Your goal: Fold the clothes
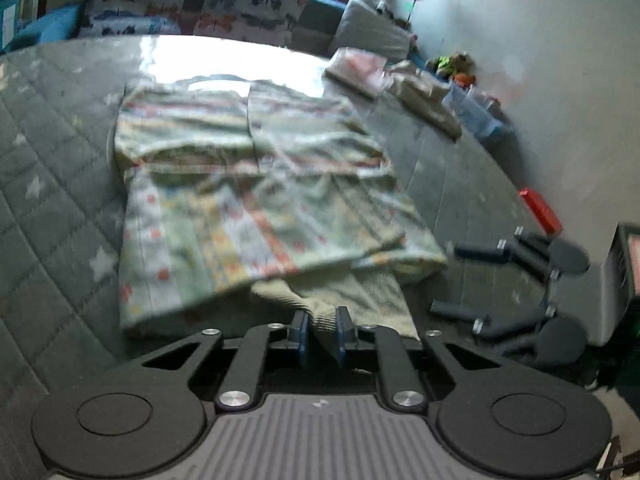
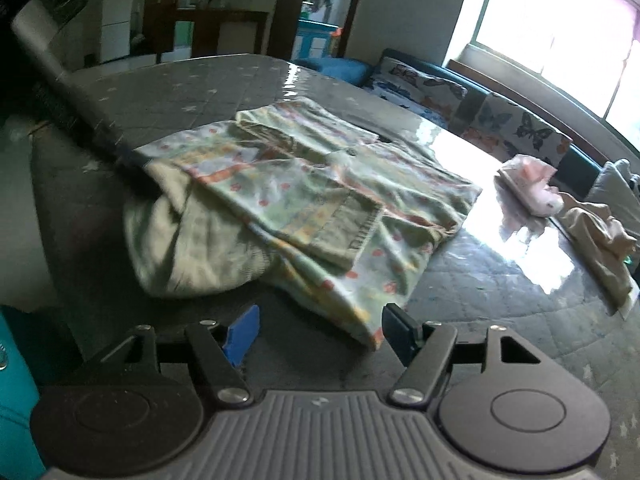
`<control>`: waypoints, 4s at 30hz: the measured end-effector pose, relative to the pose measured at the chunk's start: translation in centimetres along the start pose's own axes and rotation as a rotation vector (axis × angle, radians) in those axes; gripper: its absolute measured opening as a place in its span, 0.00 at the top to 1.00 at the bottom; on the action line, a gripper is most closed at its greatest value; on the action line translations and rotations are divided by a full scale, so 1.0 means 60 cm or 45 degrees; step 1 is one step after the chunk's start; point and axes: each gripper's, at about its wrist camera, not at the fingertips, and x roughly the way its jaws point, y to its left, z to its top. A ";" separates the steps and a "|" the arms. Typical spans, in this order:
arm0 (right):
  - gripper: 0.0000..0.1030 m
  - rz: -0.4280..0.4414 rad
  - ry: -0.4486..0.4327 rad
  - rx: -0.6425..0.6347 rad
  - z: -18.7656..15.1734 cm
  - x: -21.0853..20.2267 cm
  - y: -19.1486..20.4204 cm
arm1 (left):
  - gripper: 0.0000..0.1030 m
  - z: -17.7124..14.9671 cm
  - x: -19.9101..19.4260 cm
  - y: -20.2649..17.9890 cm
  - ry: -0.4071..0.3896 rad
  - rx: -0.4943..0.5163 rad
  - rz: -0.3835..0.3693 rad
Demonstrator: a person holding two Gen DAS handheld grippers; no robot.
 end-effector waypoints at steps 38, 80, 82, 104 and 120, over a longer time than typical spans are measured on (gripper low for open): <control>0.87 0.306 -0.170 0.426 0.127 0.071 -0.062 | 0.81 -0.021 0.026 0.026 -0.203 0.794 0.263; 0.95 0.316 -0.255 0.342 0.255 0.055 -0.150 | 0.94 0.101 -0.030 0.080 -0.284 0.494 0.069; 0.95 0.307 -0.236 0.356 0.264 0.090 -0.161 | 0.94 0.121 -0.003 0.097 -0.250 0.467 0.088; 0.79 0.213 -0.120 0.477 0.205 0.230 -0.191 | 0.83 0.188 0.116 0.199 -0.087 0.217 0.173; 0.79 -0.043 -0.068 0.498 0.142 0.215 -0.201 | 0.76 0.214 0.100 0.250 -0.141 0.103 0.430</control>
